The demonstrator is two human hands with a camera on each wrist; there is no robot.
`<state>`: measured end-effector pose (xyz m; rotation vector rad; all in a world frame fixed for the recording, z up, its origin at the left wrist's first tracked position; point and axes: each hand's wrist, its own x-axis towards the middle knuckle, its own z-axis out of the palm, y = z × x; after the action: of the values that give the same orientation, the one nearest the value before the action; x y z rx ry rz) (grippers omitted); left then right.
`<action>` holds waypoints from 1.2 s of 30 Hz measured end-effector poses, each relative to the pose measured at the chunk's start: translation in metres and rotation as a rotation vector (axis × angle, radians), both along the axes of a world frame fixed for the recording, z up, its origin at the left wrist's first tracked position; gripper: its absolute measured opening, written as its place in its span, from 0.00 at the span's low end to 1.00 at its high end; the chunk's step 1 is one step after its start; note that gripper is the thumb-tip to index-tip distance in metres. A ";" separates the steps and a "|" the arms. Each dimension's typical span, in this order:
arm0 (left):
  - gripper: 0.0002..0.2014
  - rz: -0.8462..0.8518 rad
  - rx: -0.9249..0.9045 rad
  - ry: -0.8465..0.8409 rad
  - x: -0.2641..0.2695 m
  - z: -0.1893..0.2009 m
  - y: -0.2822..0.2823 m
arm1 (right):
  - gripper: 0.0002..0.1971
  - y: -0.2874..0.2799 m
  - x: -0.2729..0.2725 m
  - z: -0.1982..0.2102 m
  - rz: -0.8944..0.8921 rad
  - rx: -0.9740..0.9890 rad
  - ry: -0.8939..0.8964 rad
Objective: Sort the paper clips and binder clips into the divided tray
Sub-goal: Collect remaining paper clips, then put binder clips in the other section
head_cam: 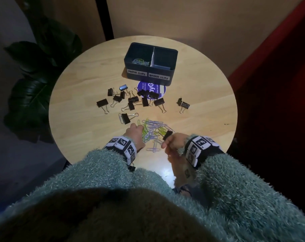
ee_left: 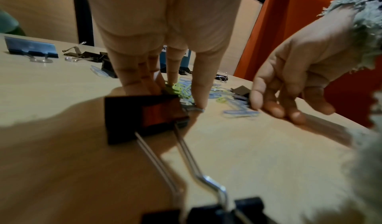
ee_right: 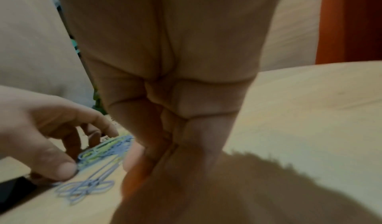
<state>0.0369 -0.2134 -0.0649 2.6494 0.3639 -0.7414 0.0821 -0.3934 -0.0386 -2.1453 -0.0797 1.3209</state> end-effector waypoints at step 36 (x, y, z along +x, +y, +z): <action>0.35 0.090 -0.110 -0.119 0.017 0.009 0.010 | 0.10 0.035 0.013 -0.016 -0.061 -0.016 -0.549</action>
<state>0.0541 -0.2037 -0.0558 2.5411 0.3959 -0.5568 0.0950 -0.3580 -0.0550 -2.4447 -0.2215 0.6687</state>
